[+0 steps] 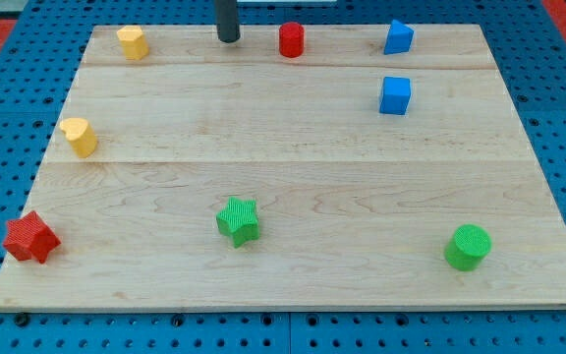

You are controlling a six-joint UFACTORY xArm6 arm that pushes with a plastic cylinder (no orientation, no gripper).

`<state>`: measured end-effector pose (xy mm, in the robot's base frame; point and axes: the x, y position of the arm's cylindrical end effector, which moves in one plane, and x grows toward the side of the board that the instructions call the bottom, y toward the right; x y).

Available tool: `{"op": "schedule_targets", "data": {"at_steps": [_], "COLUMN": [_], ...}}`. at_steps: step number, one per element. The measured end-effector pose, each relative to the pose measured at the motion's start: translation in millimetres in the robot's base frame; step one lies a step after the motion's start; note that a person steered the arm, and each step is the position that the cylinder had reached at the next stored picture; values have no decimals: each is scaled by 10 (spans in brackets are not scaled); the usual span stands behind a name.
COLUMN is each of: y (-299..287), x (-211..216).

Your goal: Push the red circle slightly right

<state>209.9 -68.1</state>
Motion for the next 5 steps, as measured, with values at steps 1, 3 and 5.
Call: {"op": "schedule_targets", "data": {"at_steps": [1,3,5], "y": [514,553,807], "x": [5,20,114]}}
